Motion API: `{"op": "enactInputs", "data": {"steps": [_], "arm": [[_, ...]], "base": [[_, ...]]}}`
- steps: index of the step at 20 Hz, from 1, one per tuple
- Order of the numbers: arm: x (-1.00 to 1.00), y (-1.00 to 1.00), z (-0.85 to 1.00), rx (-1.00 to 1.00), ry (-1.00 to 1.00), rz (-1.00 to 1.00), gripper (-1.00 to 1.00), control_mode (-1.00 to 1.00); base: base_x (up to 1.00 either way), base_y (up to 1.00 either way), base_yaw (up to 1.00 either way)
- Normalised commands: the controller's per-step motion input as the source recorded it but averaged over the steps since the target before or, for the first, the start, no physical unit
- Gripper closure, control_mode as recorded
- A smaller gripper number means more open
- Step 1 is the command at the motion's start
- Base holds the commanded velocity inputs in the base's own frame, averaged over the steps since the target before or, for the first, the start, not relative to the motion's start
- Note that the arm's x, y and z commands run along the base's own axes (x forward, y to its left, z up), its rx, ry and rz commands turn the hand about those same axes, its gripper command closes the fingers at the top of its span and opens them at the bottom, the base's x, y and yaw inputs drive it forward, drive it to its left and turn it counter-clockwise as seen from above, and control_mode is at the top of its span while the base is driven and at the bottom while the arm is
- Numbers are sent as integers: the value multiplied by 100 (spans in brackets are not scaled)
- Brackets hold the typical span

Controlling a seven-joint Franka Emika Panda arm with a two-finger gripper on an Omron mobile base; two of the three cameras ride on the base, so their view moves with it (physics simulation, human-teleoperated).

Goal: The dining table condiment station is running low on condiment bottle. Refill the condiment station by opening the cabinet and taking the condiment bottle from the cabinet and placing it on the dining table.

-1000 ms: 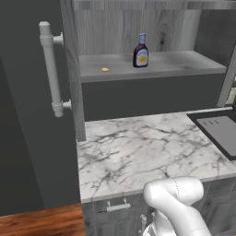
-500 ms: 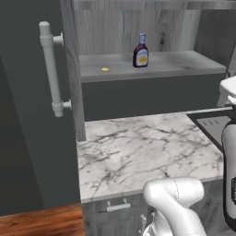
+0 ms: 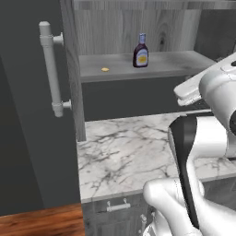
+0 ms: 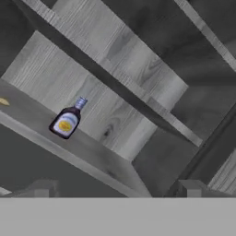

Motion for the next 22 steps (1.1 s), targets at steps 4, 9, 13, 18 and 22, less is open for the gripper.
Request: {"op": "enactInputs", "data": {"steps": [4, 9, 13, 18, 22], "arm": [[91, 1, 0, -8, 26, -17, -100, -100], [67, -39, 0, 0, 21, -6, -100, -100], [56, -72, -6, 0, 17, 0, -100, -100], [38, -86, -9, 0, 10, 0, -100, -100], [6, -73, -5, 0, 3, 0, -100, -100]], "base": [[0, 0, 0], [0, 0, 0], [0, 0, 0], [0, 0, 0], [0, 0, 0]]}}
